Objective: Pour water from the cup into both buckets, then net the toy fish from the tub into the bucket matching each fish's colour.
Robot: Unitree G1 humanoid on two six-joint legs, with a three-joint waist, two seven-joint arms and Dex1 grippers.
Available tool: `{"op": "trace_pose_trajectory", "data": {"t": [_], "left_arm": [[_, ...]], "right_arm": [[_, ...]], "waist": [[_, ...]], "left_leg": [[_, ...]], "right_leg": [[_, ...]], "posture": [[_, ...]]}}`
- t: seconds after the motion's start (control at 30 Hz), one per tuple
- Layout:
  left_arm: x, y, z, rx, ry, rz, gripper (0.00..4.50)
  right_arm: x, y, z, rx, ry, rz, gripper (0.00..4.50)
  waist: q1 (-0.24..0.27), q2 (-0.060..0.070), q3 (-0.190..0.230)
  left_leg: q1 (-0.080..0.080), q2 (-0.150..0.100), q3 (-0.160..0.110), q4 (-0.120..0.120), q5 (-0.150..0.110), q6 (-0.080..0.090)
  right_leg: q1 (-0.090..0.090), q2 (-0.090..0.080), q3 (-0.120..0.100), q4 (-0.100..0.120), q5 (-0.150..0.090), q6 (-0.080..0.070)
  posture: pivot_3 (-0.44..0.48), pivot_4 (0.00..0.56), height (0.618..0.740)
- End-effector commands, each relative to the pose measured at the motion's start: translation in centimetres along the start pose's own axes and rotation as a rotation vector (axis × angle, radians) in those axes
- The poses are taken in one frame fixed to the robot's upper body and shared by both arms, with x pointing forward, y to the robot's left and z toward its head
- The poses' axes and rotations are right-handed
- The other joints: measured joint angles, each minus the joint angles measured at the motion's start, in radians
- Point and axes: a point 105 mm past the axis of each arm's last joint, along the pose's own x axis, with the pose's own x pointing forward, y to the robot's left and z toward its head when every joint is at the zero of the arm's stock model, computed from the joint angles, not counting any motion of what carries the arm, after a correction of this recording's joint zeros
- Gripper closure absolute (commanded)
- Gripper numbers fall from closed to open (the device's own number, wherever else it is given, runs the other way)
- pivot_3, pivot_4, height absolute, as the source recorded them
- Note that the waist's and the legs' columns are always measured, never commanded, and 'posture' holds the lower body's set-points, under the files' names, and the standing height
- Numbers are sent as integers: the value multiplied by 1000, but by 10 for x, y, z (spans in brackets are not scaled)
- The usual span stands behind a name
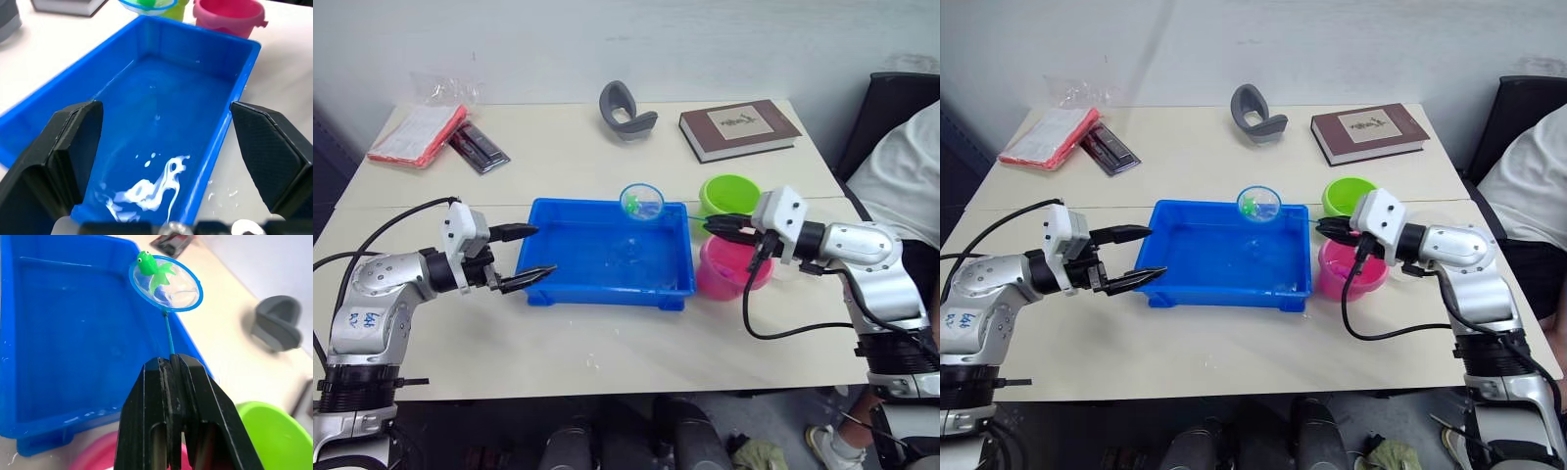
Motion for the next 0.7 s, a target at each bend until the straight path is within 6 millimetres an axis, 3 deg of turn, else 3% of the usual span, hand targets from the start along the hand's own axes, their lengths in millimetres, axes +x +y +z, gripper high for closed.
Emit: {"op": "trace_pose_trajectory", "data": {"t": [0.03,0.2,0.33,0.47,0.7], "left_arm": [[12,0,13,20,-70,-23,56],[24,-5,21,4,-117,-54,56],[32,-8,23,0,-140,-57,56],[36,-10,22,-4,-141,-67,56],[49,-15,25,-8,-164,-80,56]], "right_arm": [[-43,-32,7,-17,48,-161,4500],[-74,-52,-2,-96,143,-294,4500],[-94,-70,-22,-233,242,-410,4500],[-97,-75,-37,-376,307,-438,4500],[-95,-75,-51,-796,439,-369,4500]], "waist": [[6,0,0],[18,0,0],[20,0,0],[19,0,0],[17,0,0]], "left_leg": [[0,0,0,0,0,0],[1,-1,2,0,0,1],[2,0,3,0,1,1],[2,-1,4,0,1,1],[3,-1,5,0,1,1]], "right_leg": [[0,0,0,0,0,0],[1,0,2,-1,1,2],[1,1,3,0,1,2],[0,1,4,0,1,2],[0,0,6,0,1,2]], "posture": [[0,150,740],[0,150,740],[0,150,740],[0,150,740],[0,150,740]]}}
